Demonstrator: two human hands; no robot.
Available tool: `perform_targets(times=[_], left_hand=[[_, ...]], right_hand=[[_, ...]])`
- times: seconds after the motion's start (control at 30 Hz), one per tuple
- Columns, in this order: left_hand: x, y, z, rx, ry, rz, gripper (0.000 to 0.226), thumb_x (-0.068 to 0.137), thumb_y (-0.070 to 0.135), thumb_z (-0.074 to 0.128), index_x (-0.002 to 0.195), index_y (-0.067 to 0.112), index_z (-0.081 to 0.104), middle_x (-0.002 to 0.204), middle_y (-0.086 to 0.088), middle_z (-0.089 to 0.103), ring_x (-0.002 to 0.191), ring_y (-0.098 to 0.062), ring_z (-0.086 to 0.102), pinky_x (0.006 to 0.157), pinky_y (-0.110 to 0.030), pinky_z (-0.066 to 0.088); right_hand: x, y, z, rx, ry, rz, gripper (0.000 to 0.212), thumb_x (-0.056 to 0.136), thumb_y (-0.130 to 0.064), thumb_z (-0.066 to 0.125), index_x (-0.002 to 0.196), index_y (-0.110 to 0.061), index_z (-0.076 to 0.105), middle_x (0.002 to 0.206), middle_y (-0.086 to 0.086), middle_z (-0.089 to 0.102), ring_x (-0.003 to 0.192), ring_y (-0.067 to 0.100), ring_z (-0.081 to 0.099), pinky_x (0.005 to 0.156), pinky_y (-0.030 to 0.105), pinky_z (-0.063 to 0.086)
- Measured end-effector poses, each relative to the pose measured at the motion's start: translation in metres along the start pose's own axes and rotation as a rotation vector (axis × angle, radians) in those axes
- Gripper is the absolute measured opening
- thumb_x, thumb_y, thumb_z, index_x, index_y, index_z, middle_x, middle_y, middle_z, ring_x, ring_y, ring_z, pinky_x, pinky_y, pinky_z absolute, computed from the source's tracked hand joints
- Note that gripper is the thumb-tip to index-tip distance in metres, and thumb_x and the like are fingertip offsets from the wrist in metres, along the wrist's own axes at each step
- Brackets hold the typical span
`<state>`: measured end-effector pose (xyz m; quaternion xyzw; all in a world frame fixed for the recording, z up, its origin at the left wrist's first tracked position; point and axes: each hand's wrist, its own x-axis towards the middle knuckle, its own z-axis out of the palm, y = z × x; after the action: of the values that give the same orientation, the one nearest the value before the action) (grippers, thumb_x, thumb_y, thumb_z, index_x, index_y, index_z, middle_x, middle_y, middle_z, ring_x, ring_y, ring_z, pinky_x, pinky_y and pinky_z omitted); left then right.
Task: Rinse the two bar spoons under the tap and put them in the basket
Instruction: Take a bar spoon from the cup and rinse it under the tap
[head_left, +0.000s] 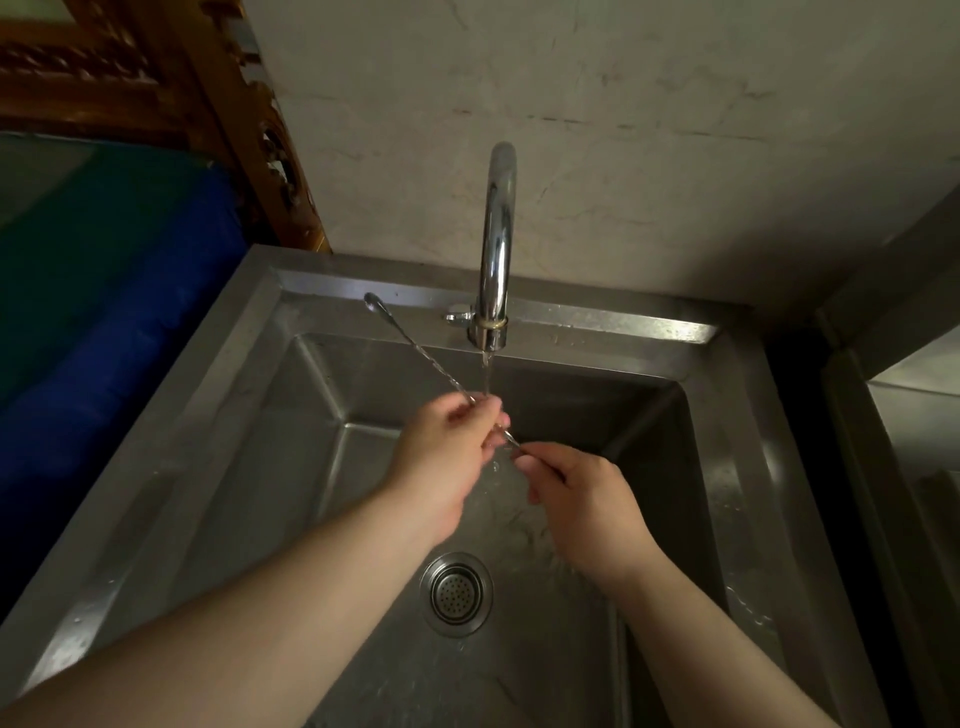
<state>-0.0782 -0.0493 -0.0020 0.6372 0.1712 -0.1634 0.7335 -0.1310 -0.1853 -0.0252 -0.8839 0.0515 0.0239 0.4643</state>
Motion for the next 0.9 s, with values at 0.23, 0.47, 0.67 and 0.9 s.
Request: perform_targets(times=[0.23,0.47,0.67,0.9], left_hand=[[0.008,0.006,0.005,-0.096,0.061,0.017,0.007,0.095,0.017,0.056,0.094,0.013,0.062,0.080,-0.002,0.072,0.064,-0.008,0.069,0.053,-0.017,0.050],[0.026,0.036,-0.016,-0.248,0.269,0.112,0.014,0.098,0.019,0.051,0.111,0.022,0.047,0.072,0.007,0.076,0.063,-0.005,0.071,0.062,-0.026,0.051],[0.040,0.006,-0.038,-0.436,0.387,-0.151,0.009,0.098,0.012,0.052,0.089,0.011,0.056,0.083,-0.005,0.062,0.068,-0.012,0.063,0.052,-0.022,0.055],[0.044,-0.054,-0.064,-0.452,0.352,-0.500,0.019,0.099,0.007,0.045,0.083,0.006,0.055,0.069,-0.008,0.057,0.051,-0.012,0.058,0.031,-0.015,0.043]], right_hand=[[-0.008,0.008,-0.011,-0.005,0.017,0.096,0.022,0.094,-0.032,0.059,0.074,-0.037,0.066,0.067,-0.019,0.067,0.046,-0.003,0.054,0.044,0.014,0.037],[-0.018,0.030,-0.028,0.009,-0.014,0.225,0.027,0.091,-0.029,0.065,0.065,-0.022,0.068,0.052,-0.008,0.062,0.042,0.001,0.048,0.044,0.016,0.036],[-0.007,-0.001,-0.049,0.415,0.050,0.237,0.004,0.081,-0.024,0.078,0.082,-0.023,0.074,0.074,-0.001,0.078,0.061,0.010,0.073,0.063,0.024,0.058],[0.040,-0.068,-0.025,0.519,0.001,0.073,0.017,0.086,-0.016,0.074,0.073,-0.013,0.065,0.075,0.015,0.072,0.063,0.015,0.066,0.057,0.020,0.053]])
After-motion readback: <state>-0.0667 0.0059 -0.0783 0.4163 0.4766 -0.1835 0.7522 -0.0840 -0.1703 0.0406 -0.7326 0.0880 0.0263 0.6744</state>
